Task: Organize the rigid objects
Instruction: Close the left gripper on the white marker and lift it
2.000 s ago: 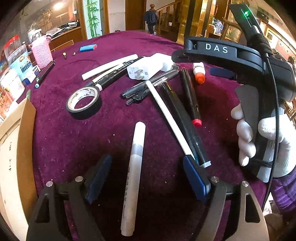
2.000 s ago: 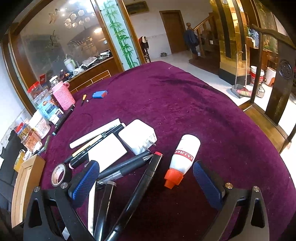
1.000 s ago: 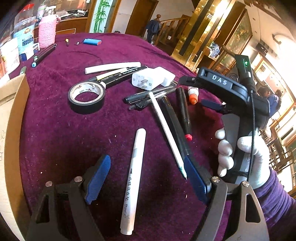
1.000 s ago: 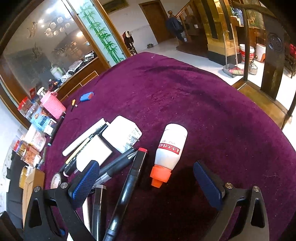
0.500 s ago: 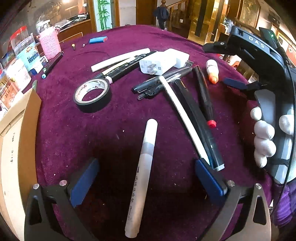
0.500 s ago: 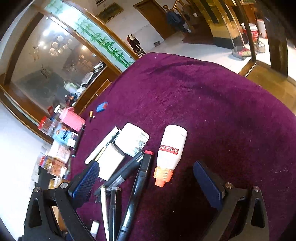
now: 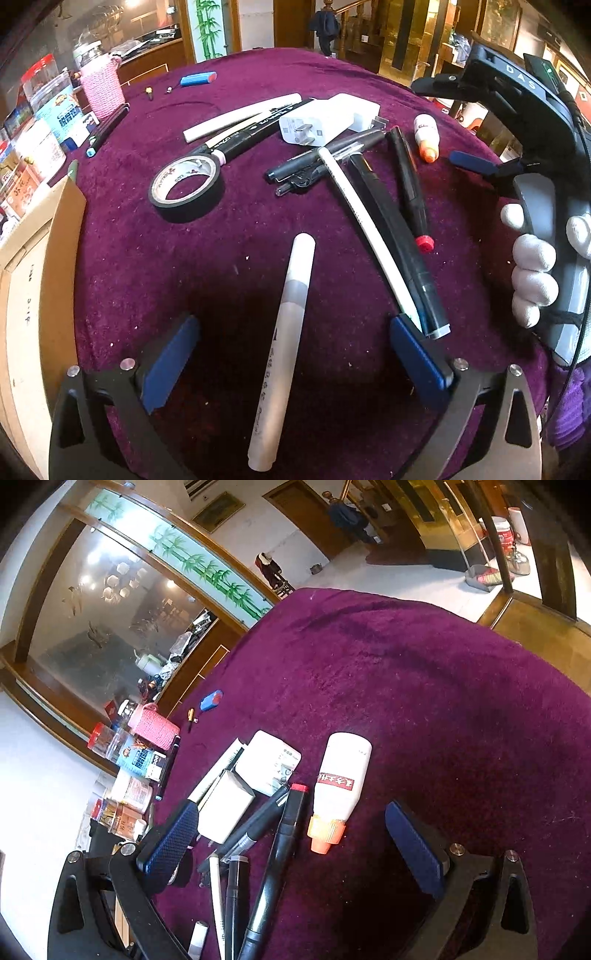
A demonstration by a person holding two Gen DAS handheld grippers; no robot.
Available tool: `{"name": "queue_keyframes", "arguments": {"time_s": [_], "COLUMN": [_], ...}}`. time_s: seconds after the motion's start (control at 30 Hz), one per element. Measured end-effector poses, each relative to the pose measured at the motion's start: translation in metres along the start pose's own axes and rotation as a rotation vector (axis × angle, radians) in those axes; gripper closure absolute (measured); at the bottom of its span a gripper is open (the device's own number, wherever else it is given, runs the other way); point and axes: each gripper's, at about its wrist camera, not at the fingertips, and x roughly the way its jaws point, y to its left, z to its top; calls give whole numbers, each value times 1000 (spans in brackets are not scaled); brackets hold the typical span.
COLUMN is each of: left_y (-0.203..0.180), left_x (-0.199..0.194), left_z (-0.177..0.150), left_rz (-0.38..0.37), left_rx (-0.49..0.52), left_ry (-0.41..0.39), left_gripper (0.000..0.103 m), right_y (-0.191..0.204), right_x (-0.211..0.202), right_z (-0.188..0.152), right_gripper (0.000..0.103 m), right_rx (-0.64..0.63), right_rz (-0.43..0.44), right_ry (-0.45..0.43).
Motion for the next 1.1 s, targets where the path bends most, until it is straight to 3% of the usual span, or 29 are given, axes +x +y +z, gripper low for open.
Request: {"name": "queue_keyframes", "arguments": {"time_s": [0.27,0.33,0.47,0.67,0.77,0.87,1.03,1.07,1.1], "left_y": [20,21,8,15,24,30,9,5,3], "left_x": [-21,-21,-17,-15,-17,-18,-12,-11,-11], "left_z": [-19,-16,-11,-10,-11,-12,-1,1,2], "left_rz": [18,20,93,63,39,10,114,127,94], "left_rx": [-96,-100,-68,-92,-134,-162,-44,-20,-11], "left_ry": [-52,-42,-47,-72,-84,-86,-60,-61,-61], "left_gripper": [71,72,68,65,75,77,71,80,89], "right_y": [3,3,3,4,5,7,9,11,14], "right_x": [0,1,1,1,2,3,5,6,5], "right_z": [0,-1,-1,-2,-2,-3,-2,-1,0], "right_gripper": [1,1,1,1,1,1,1,1,5], "right_rx": [-17,-24,-31,-46,-54,-61,-80,-83,-94], "right_rz": [-18,-25,-32,-48,-57,-64,-81,-83,-69], "right_ry": [-2,-3,-3,-4,-4,-3,13,21,37]}}
